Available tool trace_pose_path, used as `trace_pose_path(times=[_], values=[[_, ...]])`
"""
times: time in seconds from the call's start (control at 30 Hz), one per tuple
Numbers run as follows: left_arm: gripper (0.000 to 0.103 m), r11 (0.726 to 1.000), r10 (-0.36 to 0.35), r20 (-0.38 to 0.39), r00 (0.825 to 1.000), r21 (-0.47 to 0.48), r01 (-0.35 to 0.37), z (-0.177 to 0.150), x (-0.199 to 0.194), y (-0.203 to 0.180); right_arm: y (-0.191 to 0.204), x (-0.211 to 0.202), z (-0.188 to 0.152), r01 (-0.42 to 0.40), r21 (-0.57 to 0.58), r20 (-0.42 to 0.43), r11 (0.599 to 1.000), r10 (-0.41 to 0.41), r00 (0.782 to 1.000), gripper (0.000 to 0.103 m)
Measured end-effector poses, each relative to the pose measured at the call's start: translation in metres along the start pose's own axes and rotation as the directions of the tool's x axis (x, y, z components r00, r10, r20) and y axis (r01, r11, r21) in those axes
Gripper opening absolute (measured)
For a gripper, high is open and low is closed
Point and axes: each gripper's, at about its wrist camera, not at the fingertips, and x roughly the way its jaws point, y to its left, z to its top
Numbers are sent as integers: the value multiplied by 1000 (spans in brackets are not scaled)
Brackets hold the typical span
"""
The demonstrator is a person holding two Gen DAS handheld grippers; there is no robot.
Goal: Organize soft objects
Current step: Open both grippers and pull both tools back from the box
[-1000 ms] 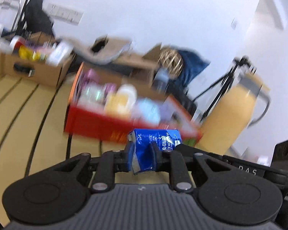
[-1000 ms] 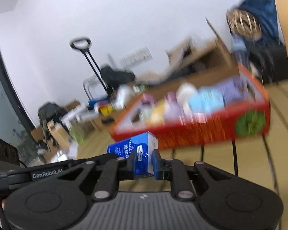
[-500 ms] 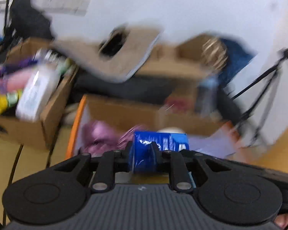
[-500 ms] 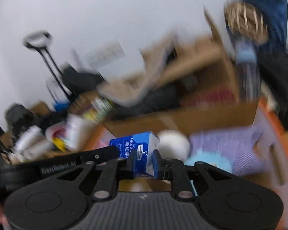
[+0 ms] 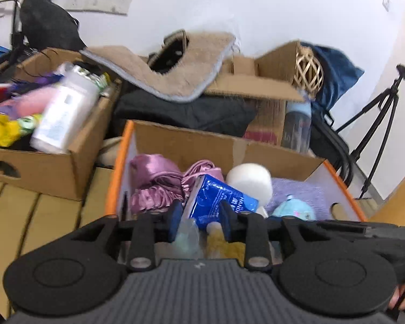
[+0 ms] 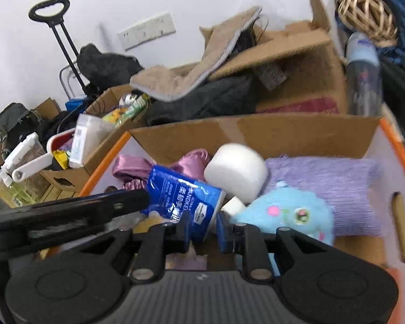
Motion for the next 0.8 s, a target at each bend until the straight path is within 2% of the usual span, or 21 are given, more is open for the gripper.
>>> trace_pose_path(times=[0.1, 0.17, 0.3, 0.43, 0.47, 0.5, 0.57, 0.67, 0.8], values=[[33, 999, 12, 39, 999, 37, -14, 2, -41, -1, -2, -35, 2, 5, -3, 42, 1000, -5, 999, 24], [34, 997, 28, 64, 998, 71, -33, 3, -68, -1, -3, -64, 2, 40, -24, 72, 999, -39, 997, 26], [41, 990, 68, 119, 991, 113, -82, -1, -130, 2, -9, -130, -6, 135, -61, 113, 989, -128, 985, 39], [43, 982, 117, 148, 982, 129, -136, -16, -182, 6, -12, -199, -25, 223, -81, 158, 972, -208, 965, 49], [48, 979, 130, 157, 979, 135, -152, -21, -193, 4, -10, -214, -32, 241, -87, 169, 967, -224, 960, 58], [59, 974, 144, 174, 974, 150, -170, -29, -207, 2, -7, -229, -41, 259, -92, 180, 961, -240, 954, 62], [71, 967, 157, 207, 966, 167, -193, -45, -233, -4, 1, -254, -58, 269, -100, 204, 958, -244, 948, 64], [80, 959, 152, 260, 954, 195, -206, -77, -276, -18, 19, -294, -91, 256, -103, 254, 961, -223, 941, 67], [93, 959, 178, 348, 920, 149, -242, -140, -345, -38, 48, -352, -151, 228, -101, 332, 968, -183, 925, 72]])
